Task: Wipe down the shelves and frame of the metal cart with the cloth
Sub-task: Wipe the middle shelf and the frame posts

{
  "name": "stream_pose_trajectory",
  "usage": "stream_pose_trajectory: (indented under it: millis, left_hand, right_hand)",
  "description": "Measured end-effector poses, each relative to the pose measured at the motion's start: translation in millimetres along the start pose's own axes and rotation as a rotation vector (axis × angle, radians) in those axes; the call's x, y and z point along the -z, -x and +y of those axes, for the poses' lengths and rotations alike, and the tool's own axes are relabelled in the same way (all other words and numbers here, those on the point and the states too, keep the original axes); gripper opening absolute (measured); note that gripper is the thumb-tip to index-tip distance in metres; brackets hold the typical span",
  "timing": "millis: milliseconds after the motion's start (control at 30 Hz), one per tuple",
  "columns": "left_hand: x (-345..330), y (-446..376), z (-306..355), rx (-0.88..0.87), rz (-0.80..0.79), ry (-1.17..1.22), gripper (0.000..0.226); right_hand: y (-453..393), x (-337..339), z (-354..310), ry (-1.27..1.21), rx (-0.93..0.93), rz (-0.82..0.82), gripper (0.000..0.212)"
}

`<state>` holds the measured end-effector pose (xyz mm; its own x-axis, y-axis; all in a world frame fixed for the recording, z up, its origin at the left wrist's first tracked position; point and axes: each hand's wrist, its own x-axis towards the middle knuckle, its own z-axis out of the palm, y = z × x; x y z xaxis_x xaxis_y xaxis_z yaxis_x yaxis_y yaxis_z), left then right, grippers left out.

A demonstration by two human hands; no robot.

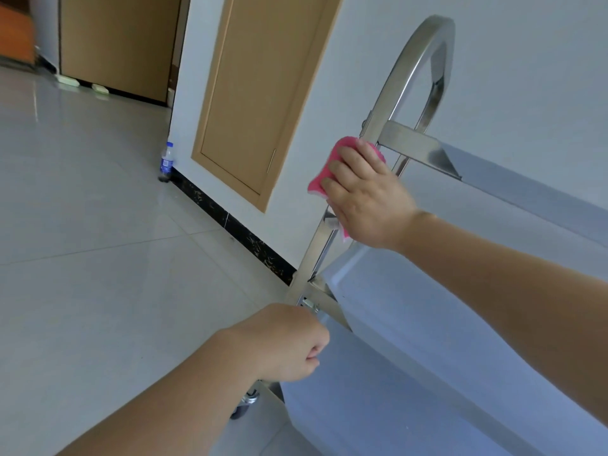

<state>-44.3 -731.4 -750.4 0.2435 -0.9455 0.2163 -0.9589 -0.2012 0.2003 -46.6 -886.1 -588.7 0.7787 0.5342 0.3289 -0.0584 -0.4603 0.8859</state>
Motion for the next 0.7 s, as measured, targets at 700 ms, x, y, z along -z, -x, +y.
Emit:
stream_pose_trajectory:
  millis: [700]
  left_hand:
    - [20, 21, -23, 0.186, 0.445, 0.055, 0.022]
  right_hand:
    - [76, -3, -73, -0.559, 0.247, 0.038, 0.028]
